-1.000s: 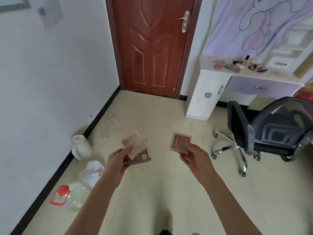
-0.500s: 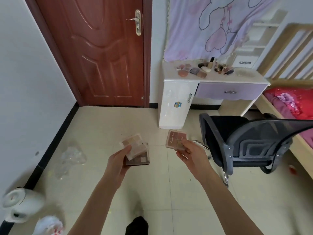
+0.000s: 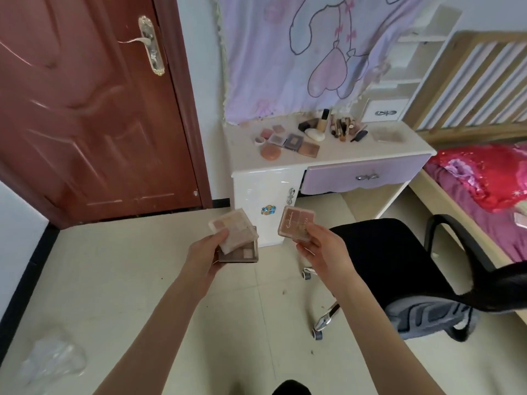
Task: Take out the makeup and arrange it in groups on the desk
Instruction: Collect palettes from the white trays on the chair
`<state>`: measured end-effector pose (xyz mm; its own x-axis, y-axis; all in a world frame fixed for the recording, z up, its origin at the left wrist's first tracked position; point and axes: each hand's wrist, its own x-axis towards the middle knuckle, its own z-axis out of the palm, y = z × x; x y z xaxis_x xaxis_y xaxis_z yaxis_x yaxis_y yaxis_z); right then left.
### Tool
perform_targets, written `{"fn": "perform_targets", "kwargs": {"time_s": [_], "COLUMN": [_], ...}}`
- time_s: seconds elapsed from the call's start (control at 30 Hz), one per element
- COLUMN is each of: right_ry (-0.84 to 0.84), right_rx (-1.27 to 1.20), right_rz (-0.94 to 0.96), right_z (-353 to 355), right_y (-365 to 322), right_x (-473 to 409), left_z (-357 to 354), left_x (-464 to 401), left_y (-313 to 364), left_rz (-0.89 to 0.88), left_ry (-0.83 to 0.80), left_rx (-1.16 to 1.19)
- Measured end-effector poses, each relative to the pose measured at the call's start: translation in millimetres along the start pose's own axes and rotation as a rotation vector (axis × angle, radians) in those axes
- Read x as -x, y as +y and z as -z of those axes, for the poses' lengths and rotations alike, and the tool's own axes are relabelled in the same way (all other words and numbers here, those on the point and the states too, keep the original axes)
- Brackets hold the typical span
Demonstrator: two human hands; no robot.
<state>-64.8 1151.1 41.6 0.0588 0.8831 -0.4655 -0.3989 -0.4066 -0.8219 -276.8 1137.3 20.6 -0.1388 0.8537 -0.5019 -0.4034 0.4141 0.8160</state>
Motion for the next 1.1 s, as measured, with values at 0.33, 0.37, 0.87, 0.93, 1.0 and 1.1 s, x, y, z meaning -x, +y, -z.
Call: {"fn": "perform_targets", "kwargs": {"time_s": [0.33,0.37,0.87,0.93,1.0,1.1], "right_ry": [0.021,0.02,0.06,0.065,0.092,0.144], "right_rx": [0.001,0.009,0.204,0.249,0.306,0.371], "right_rz": [-0.051,-0.055,-0.179,-0.205,-0.217,-0.237], "right_z": [12.2,13.5,-8.2,-20.3,-33.2,-52.4], "right_y": [-86.6,-96.8,-156.1,-153.1,-147.1,-135.8], "right_x": [-178.4,-193.9,-382.5,-411.9,-445.3,-492.9], "left_z": [-101.9,-112.6,-162.8,-153.2,-140.7,-124.0], "left_x": [-160.0,-172.9,-342.8,-375.7,-412.2,-458.8], "left_y": [42.1,47.5,79.1,80.4,80.1,81.5], "left_rz": [0.031,0.03,0.085,0.089,0.104,0.182], "left_ry": [0.039,0.047,0.188,0.252,0.341,0.428], "left_rx": [0.033,0.039,-0.054,-0.085,-0.119,-0.221]}}
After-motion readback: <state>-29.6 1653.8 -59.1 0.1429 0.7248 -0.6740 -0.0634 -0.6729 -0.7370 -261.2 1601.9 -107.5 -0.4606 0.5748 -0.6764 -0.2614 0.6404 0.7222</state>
